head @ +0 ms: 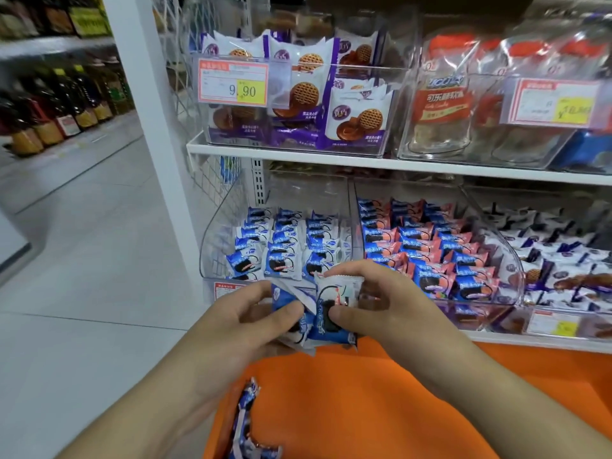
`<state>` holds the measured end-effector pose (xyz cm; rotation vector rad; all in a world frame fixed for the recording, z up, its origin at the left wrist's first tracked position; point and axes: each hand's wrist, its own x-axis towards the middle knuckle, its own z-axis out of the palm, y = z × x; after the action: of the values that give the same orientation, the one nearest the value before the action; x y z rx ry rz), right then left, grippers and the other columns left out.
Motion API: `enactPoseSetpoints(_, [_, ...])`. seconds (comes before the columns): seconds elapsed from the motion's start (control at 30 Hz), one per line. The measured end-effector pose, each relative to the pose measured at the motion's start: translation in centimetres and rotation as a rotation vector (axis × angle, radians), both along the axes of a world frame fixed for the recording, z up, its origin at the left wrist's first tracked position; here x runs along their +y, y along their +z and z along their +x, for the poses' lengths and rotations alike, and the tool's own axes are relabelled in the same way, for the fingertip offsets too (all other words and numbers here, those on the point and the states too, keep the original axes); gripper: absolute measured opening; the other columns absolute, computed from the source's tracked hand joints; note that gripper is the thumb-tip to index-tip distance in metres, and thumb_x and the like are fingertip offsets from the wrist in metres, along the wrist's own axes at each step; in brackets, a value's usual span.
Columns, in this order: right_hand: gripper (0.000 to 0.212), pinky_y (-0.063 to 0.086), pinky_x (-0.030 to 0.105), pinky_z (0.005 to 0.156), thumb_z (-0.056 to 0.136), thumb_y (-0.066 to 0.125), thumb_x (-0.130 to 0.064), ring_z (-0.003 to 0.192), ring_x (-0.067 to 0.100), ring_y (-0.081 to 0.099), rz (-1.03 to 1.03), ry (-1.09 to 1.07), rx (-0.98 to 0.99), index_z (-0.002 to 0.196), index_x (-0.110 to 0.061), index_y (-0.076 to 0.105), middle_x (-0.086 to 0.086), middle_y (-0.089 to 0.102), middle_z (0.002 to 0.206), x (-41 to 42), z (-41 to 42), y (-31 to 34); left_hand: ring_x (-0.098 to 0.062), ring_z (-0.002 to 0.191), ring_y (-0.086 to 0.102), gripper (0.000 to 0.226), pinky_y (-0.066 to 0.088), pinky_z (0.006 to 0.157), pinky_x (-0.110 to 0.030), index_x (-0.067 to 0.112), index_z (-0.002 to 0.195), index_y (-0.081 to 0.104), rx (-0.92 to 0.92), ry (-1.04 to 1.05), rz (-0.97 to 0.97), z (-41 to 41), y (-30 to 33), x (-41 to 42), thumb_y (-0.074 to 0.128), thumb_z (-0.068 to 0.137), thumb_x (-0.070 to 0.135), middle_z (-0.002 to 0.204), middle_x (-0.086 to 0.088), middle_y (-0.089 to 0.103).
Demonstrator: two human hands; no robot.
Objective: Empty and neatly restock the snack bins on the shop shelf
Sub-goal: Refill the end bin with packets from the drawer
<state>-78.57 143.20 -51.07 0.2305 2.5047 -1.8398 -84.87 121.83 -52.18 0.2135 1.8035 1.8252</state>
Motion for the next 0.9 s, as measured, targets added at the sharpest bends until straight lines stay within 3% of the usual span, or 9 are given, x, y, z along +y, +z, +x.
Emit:
enactPoseSetpoints(0.07, [0.033,0.06,0.053,0.086,0.09,0.081,-0.029,0.094,0.029,0.07,0.019,-0.027,0.006,0.115,-0.047,0.07,0.005,0.071,0.104,0.5,-0.2,-0.1,-0.015,0.1,0.076,0.025,0.056,0.089,-0.023,0.023,0.108,0.076,0.101,-0.017,-0.081,-0.4,0.0,-0.1,0.077,0.084,0.03,0.104,0.0,0.08])
enactPoseSetpoints(0.13, [0.031,0.057,0.059,0.083,0.09,0.081,-0.031,0.095,0.036,0.068,0.046,-0.069,0.023,0.112,-0.05,0.07,0.011,0.069,0.105,1.0,-0.3,0.1,-0.016,0.1,0.075,0.026,0.056,0.088,-0.026,0.024,0.1,0.079,0.188,-0.018,-0.139,-1.1,-0.1,-0.4,0.081,0.077,0.035,0.102,0.002,0.08])
enactPoseSetpoints(0.3, [0.022,0.06,0.05,0.086,0.091,0.08,-0.023,0.079,0.011,0.072,0.027,-0.114,0.048,0.104,-0.039,0.074,-0.011,0.075,0.092,2.7,-0.6,0.5,-0.03,0.097,0.074,0.039,0.063,0.084,-0.04,0.043,0.106,0.076,0.258,-0.072,-0.217,-2.4,-0.1,-0.3,0.087,0.07,0.034,0.107,0.0,0.077])
enactPoseSetpoints(0.37, [0.021,0.06,0.051,0.088,0.09,0.08,-0.024,0.082,0.013,0.072,0.028,-0.138,0.056,0.105,-0.038,0.074,-0.011,0.076,0.094,3.4,-0.9,0.7,-0.018,0.108,0.073,0.044,0.06,0.094,-0.042,0.051,0.116,0.072,0.293,-0.106,-0.236,-3.1,0.3,0.1,0.085,0.076,0.038,0.118,0.006,0.072])
enactPoseSetpoints(0.43, [0.021,0.059,0.048,0.085,0.089,0.081,-0.025,0.083,0.016,0.073,0.021,-0.156,0.065,0.102,-0.04,0.074,-0.01,0.076,0.094,4.0,-1.1,0.8,-0.002,0.116,0.066,0.031,0.055,0.099,-0.029,0.05,0.112,0.074,0.363,-0.105,-0.259,-4.5,0.8,1.0,0.081,0.083,0.041,0.12,0.014,0.071])
enactPoseSetpoints(0.53, [0.022,0.053,0.039,0.074,0.088,0.081,-0.028,0.074,0.022,0.069,0.028,-0.183,0.083,0.096,-0.047,0.072,-0.005,0.071,0.081,4.8,-1.5,1.0,0.013,0.1,0.063,0.012,0.048,0.082,-0.013,0.039,0.097,0.077,0.542,-0.046,-0.39,-8.0,0.9,3.5,0.082,0.085,0.037,0.104,0.025,0.073])
enactPoseSetpoints(0.63, [0.024,0.048,0.038,0.066,0.087,0.082,-0.03,0.073,0.034,0.064,0.039,-0.221,0.091,0.095,-0.05,0.072,0.007,0.067,0.081,5.4,-1.8,1.2,-0.002,0.083,0.07,0.017,0.056,0.08,-0.03,0.038,0.092,0.075,0.626,-0.077,-0.534,-11.9,-0.6,6.5,0.087,0.08,0.04,0.087,0.011,0.077])
enactPoseSetpoints(0.73, [0.022,0.049,0.039,0.066,0.087,0.081,-0.026,0.072,0.029,0.065,0.054,-0.216,0.095,0.091,-0.045,0.073,-0.004,0.07,0.076,5.9,-2.2,1.0,-0.012,0.067,0.065,0.025,0.058,0.077,-0.041,0.029,0.092,0.073,0.569,-0.225,-0.639,-14.6,-3.0,8.7,0.09,0.076,0.021,0.08,0.005,0.076])
enactPoseSetpoints(0.9, [0.021,0.052,0.026,0.064,0.087,0.082,-0.023,0.066,0.009,0.064,0.083,-0.204,0.101,0.091,-0.042,0.073,-0.014,0.072,0.078,6.6,-2.7,0.6,-0.007,0.082,0.069,0.023,0.06,0.083,-0.04,0.032,0.083,0.073,0.752,-0.362,-0.743,-16.4,-5.0,10.3,0.093,0.074,0.025,0.088,0.011,0.073])
